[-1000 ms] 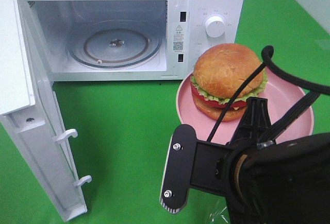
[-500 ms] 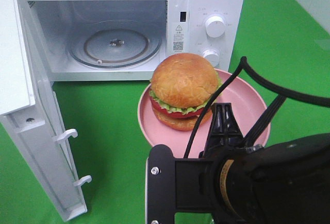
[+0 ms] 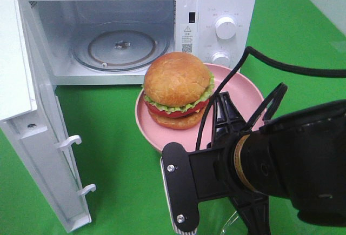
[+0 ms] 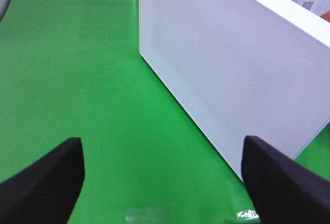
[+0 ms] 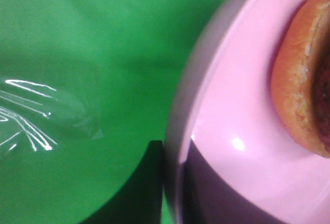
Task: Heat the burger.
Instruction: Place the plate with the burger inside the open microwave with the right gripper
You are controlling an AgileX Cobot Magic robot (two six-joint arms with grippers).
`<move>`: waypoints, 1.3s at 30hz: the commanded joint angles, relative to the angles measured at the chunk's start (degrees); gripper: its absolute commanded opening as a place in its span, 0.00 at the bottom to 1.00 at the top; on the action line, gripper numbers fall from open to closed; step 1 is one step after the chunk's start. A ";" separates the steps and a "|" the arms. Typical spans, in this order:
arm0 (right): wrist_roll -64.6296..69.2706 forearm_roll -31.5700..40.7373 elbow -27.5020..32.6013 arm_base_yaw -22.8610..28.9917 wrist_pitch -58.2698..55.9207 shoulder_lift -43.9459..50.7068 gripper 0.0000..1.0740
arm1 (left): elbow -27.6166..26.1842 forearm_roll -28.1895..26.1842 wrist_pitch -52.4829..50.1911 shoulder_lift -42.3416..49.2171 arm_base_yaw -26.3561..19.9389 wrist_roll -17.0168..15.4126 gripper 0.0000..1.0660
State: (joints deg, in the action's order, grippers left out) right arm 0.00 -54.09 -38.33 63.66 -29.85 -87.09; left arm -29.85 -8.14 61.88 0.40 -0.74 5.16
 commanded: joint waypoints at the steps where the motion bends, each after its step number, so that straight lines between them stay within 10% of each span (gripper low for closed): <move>1: -2.46 -3.04 -0.17 -1.60 1.55 0.46 0.00 | 0.11 -0.06 -0.57 0.23 0.00 -0.34 0.72; 39: -81.25 50.53 -5.61 -23.89 13.58 -0.80 0.00 | 0.11 -0.06 -0.57 0.23 0.00 -0.34 0.72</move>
State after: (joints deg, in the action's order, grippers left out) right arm -75.63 -8.37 -42.06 40.97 -17.82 -87.61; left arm -29.85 -8.14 61.88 0.40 -0.74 5.16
